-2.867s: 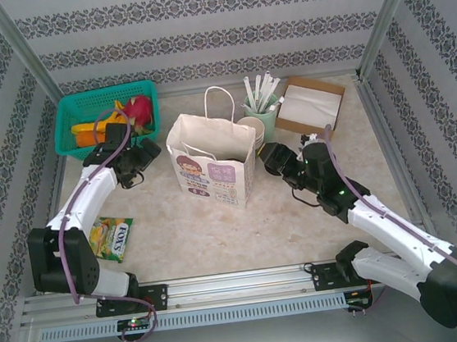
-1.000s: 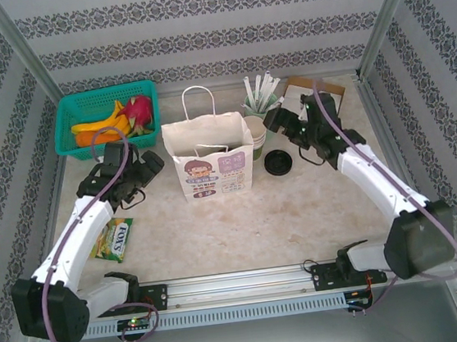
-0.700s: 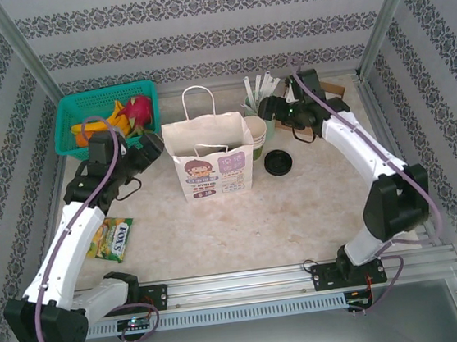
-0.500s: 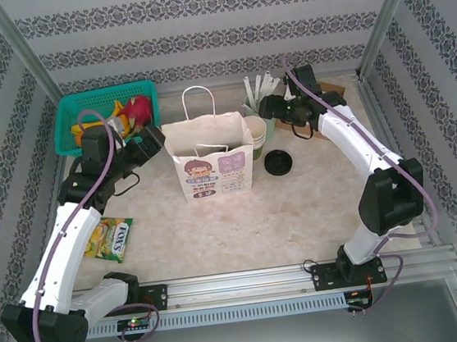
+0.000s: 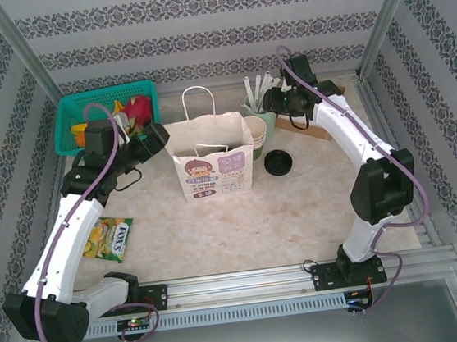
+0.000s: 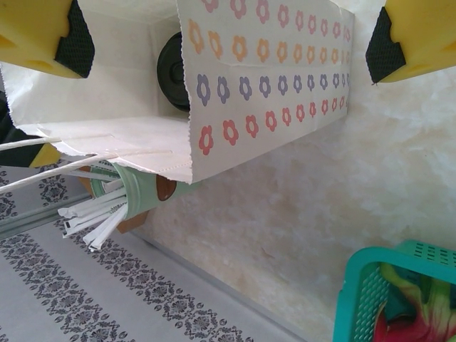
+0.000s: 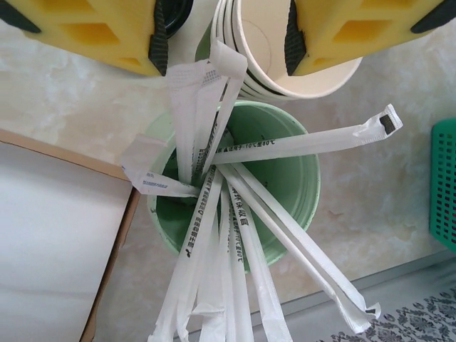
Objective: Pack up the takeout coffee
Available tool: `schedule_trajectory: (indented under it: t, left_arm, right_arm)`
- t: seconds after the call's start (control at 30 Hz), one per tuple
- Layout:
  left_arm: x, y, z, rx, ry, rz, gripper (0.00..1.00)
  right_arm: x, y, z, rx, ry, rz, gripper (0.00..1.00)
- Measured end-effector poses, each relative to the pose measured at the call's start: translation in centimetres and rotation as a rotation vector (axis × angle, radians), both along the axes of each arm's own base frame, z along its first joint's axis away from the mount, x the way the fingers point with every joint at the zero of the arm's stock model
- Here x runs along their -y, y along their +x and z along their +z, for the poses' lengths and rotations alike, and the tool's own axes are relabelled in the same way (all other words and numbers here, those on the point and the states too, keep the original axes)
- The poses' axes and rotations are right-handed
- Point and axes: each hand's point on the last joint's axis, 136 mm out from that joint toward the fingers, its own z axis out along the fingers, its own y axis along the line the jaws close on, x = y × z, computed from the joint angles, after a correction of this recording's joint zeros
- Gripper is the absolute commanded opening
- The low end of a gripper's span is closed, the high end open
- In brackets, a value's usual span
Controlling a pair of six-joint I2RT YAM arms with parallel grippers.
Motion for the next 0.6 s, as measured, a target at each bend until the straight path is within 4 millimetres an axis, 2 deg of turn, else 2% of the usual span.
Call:
schedule_trajectory:
  t: [0.2,0.43,0.6]
  left_arm:
    - [0.1,0.1,-0.8,-0.021,0.002,-0.003,1.00]
    - [0.1,0.4,-1.4,-0.037,0.011,-0.006,1.00]
    - [0.1,0.5,-1.7,-0.045,0.013,-0.006,1.00]
  right_arm:
    - [0.8,-0.4,0.1,0.018,-0.036,-0.055,0.52]
    - [3.6,0.9,0.5,0.028,-0.002,-0.120,0.52]
    - [3.4,2.4,0.2,0.022,0.028,-0.112,0.50]
